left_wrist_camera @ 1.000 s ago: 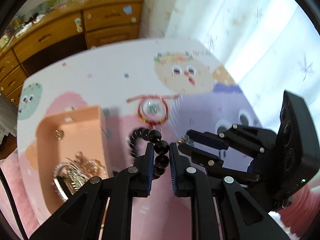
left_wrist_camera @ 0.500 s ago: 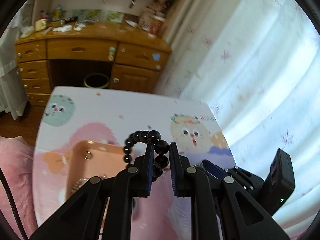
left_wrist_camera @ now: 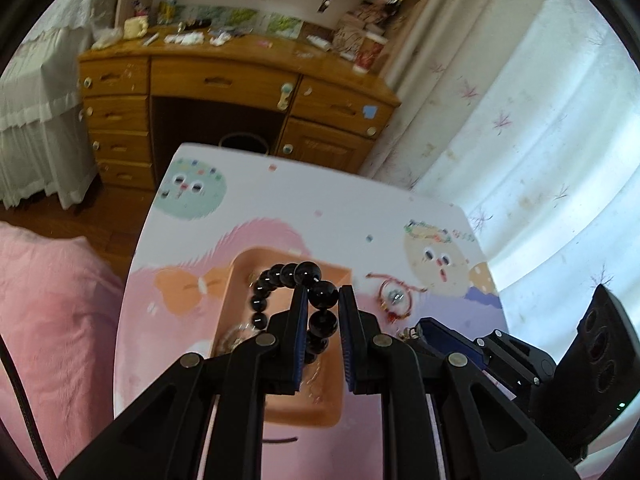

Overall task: Organize jewelry
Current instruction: 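Drop the black bead bracelet from the left gripper while the right gripper drops the brooch into the box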

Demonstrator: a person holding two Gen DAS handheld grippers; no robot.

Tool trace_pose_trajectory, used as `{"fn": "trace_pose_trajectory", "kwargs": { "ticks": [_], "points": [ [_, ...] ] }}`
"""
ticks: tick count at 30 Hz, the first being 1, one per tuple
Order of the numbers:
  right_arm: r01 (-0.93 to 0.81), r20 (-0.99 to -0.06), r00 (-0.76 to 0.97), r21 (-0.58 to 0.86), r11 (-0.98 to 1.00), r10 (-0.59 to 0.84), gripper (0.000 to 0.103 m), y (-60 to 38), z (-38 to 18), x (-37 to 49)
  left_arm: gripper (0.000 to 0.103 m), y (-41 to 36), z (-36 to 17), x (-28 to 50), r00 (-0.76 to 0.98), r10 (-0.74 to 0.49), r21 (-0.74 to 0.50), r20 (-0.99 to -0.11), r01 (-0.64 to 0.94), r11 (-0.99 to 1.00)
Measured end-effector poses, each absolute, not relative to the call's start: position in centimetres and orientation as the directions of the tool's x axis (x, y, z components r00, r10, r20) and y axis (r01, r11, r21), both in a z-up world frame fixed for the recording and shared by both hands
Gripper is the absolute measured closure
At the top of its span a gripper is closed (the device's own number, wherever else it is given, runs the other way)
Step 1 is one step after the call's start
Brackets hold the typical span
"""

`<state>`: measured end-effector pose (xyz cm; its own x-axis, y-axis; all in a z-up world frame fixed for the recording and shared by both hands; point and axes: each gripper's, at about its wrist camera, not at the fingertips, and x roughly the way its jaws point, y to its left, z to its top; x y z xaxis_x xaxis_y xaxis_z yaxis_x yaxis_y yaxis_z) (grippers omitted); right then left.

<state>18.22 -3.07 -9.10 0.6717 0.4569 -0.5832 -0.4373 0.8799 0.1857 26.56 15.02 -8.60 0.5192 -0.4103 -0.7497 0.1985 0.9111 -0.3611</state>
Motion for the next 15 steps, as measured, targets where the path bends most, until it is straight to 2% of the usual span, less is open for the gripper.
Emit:
{"fn": "trace_pose_trajectory", "kwargs": {
  "ticks": [2, 3, 4, 5, 6, 7, 10, 12, 15],
  "points": [
    [-0.439, -0.603, 0.650, 0.199, 0.876, 0.462, 0.086, -2.2, -9.7, 18.4, 0.089, 15.3, -9.7, 26.6, 0.511, -0.366, -0.329, -0.778, 0.165, 0.930],
    [-0.417, -0.626, 0.638, 0.208, 0.885, 0.448, 0.082, -1.8, -10.4, 18.7, 0.081, 15.5, -10.2, 26.6, 0.511, -0.329, -0.303, -0.794, 0.137, 0.943],
    [-0.387, -0.661, 0.614, 0.224, 0.895, 0.431, 0.077, -1.6, -11.2, 19.2, 0.069, 15.7, -10.6, 26.6, 0.505, -0.299, -0.283, -0.809, 0.111, 0.953],
    [-0.360, -0.687, 0.593, 0.241, 0.901, 0.421, 0.062, -1.6, -11.8, 19.6, 0.062, 16.0, -10.9, 26.7, 0.497, -0.275, -0.270, -0.823, 0.083, 0.959],
    [-0.330, -0.708, 0.567, 0.272, 0.904, 0.420, 0.051, -1.9, -12.3, 20.1, 0.049, 16.3, -11.1, 26.7, 0.495, -0.269, -0.271, -0.826, 0.070, 0.960],
    [-0.312, -0.711, 0.553, 0.306, 0.899, 0.434, 0.050, -2.2, -12.7, 20.3, 0.043, 16.7, -11.1, 26.7, 0.500, -0.267, -0.276, -0.824, 0.056, 0.959],
    [-0.276, -0.697, 0.550, 0.369, 0.888, 0.460, 0.046, -3.6, -12.9, 20.4, 0.033, 17.2, -11.0, 26.7, 0.514, -0.255, -0.273, -0.819, 0.041, 0.961],
    [-0.242, -0.711, 0.554, 0.360, 0.901, 0.433, 0.037, -4.5, -13.0, 20.5, 0.028, 17.2, -11.1, 26.8, 0.516, -0.237, -0.258, -0.823, 0.031, 0.966],
    [-0.200, -0.735, 0.559, 0.330, 0.923, 0.384, 0.034, -5.8, -13.2, 21.0, 0.027, 16.7, -11.5, 27.0, 0.501, -0.231, -0.258, -0.834, 0.015, 0.966]
  ]
}}
